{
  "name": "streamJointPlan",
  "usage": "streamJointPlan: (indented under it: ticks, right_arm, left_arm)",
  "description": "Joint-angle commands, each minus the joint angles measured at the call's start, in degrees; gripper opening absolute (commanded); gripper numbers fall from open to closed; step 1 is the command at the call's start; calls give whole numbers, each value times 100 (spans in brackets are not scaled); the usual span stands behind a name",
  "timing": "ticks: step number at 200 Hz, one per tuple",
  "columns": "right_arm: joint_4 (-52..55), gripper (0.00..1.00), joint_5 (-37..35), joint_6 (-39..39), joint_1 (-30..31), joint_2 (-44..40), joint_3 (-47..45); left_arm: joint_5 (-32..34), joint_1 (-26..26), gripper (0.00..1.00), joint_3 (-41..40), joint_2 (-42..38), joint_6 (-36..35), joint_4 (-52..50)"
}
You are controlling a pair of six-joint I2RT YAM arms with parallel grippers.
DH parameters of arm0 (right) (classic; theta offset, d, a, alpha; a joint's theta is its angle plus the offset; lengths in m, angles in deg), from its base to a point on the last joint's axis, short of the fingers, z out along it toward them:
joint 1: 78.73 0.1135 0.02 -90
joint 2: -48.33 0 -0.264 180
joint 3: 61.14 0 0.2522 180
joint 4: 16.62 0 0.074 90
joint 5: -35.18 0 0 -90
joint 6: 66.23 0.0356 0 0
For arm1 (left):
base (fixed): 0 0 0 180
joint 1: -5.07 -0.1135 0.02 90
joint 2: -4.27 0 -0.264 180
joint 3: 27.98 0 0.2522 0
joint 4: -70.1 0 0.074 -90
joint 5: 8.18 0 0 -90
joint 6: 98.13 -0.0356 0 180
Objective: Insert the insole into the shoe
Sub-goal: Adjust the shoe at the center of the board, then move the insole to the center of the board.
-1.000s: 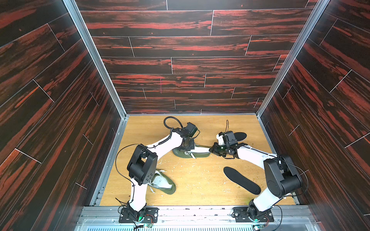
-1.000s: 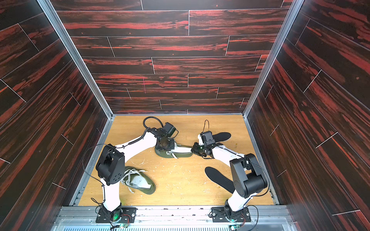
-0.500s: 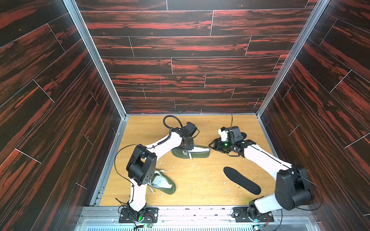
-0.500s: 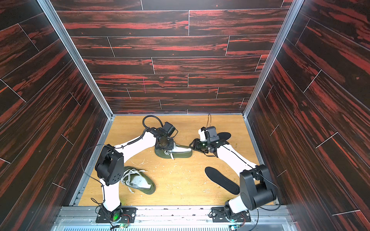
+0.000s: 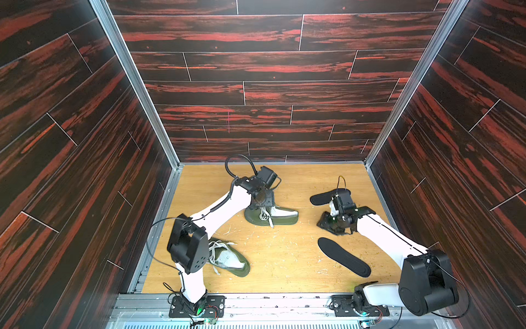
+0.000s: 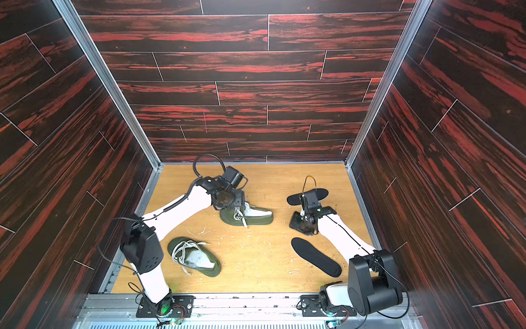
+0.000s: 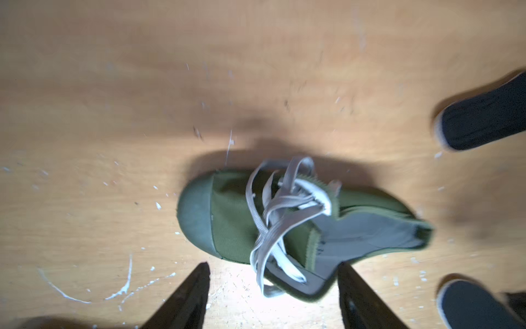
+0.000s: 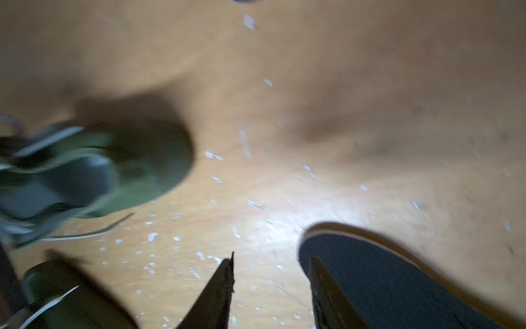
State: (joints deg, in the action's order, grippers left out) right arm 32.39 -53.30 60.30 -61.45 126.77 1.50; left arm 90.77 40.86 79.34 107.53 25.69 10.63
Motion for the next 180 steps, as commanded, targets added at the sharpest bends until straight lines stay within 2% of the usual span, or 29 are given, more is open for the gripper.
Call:
streamJointPlan:
  ticks: [1, 42, 61, 78, 87, 107, 140, 157, 180]
  right_arm:
    - [533, 45, -377, 374, 5, -91, -225]
    - [687, 45, -763, 365, -5, 22, -426]
    - [652, 45, -771, 447, -4, -47, -508]
    - [682, 45, -822, 545, -13, -176, -554]
    - [751, 43, -818, 589, -31, -219, -547]
    - [782, 29, -641, 548, -40, -217, -612]
    - [677, 27, -450, 646, -40, -292, -859]
    - [624, 25, -414, 648, -38, -285, -947]
    - [269, 21, -201, 669, -40, -191, -1124]
  left_arm:
    - [356, 7, 73, 266, -497, -203, -166]
    - [386, 105, 73, 466, -384, -618, -213]
    - [-242, 353, 72, 705, -154, -1186, -200]
    - [-948, 615, 70, 908, 149, -1398, -166]
    - [-1244, 749, 68, 1038, 351, -1405, -182]
    - [-1602, 1070, 67, 1321, 754, -1398, -246]
    - [-2450, 1321, 66, 1436, 1272, -982, 264]
    - [-2565, 1500, 66, 1608, 1618, -893, 245]
    - [-2400, 1584, 66, 1645, 1896, -681, 178]
